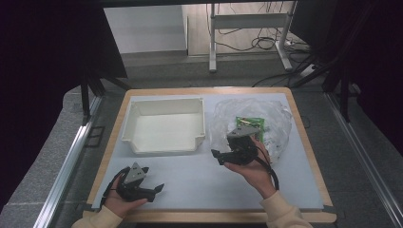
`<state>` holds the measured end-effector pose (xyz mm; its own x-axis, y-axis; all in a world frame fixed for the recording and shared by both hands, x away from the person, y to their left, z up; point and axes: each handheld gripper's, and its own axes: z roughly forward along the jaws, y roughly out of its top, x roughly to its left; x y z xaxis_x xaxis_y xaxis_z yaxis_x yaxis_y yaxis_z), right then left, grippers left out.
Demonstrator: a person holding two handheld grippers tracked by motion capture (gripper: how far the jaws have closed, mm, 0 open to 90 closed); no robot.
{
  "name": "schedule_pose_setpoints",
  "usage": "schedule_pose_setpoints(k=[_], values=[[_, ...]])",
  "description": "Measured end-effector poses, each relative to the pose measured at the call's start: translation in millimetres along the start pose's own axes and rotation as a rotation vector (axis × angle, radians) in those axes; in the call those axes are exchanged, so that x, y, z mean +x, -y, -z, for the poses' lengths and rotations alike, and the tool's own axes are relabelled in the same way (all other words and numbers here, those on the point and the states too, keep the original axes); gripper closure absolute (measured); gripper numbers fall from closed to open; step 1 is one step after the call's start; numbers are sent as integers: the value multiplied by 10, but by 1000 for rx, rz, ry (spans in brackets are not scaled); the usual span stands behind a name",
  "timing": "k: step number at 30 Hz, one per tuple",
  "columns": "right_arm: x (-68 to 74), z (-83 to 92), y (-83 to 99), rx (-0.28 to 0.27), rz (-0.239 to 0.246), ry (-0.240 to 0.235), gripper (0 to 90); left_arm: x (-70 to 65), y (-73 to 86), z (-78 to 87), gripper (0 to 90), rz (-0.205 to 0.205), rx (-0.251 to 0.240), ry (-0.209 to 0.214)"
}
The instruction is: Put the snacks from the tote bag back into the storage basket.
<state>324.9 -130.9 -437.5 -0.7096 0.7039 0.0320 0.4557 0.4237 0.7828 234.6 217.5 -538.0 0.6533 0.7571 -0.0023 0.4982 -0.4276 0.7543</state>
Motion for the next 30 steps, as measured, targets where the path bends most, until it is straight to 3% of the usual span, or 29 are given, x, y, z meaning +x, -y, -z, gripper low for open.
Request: schedule_pose_setpoints(k=[20,30], values=[[-114,21,-167,-27,1,25,269,-11,-3,1,143,-4,9,2],[-248,55,-292,-40,8,33,271,-6,-4,1,143,-5,9,1]])
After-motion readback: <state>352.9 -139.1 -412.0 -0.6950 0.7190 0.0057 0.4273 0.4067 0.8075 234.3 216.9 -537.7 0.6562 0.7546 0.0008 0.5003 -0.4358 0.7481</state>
